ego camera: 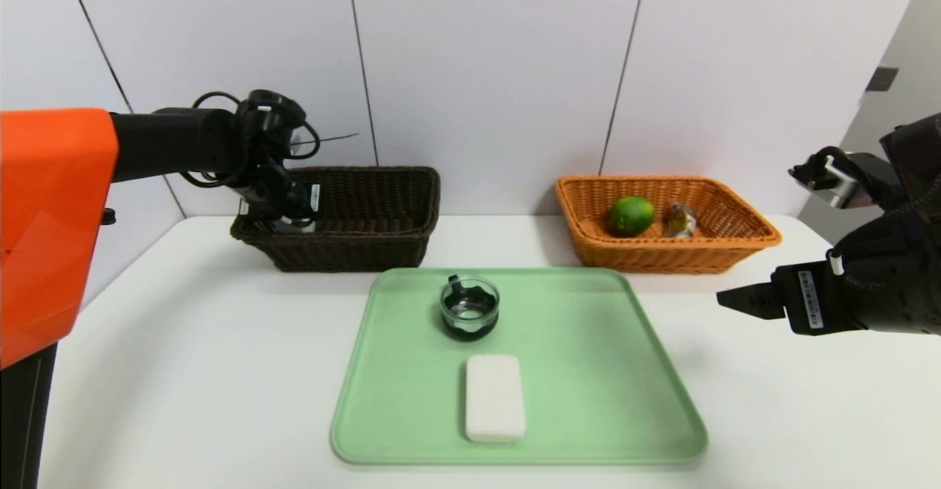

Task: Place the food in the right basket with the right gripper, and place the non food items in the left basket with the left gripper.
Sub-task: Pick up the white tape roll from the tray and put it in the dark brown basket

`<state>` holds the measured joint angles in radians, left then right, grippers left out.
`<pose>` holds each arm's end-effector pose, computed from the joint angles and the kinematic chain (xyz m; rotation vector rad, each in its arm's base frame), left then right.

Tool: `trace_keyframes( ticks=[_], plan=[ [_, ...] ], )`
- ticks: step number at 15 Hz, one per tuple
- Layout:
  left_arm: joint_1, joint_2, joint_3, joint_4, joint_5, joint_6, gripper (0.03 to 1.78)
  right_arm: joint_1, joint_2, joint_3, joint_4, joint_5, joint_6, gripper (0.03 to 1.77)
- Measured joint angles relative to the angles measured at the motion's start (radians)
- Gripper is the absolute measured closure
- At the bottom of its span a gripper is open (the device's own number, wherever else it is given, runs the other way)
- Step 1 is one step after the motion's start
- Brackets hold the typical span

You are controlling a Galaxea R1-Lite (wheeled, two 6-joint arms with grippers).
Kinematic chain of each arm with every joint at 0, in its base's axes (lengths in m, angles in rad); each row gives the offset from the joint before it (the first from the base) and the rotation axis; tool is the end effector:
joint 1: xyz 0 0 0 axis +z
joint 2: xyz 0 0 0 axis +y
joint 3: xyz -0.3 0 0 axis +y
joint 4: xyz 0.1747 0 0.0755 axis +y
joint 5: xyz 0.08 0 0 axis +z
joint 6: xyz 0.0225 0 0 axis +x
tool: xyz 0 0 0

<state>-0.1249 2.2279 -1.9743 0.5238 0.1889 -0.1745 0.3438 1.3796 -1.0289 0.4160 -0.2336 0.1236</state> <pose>0.4411 -0.0511 0.1952 -0.0443 0.7593 0.1274 0.1961 0.0647 0.2347 -0.1005 0.7392 0.0590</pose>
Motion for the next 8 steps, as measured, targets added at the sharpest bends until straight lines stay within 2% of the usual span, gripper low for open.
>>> trace_keyframes(
  ticks=[5,8],
  plan=[
    [0.013,-0.027,0.000,-0.019,0.000,-0.001,0.56,0.001,-0.003,0.001,0.001,-0.001,0.001,0.10],
    [-0.013,-0.154,0.000,0.000,0.008,-0.003,0.41,0.001,-0.004,0.002,0.000,-0.001,0.004,0.10]
  ],
)
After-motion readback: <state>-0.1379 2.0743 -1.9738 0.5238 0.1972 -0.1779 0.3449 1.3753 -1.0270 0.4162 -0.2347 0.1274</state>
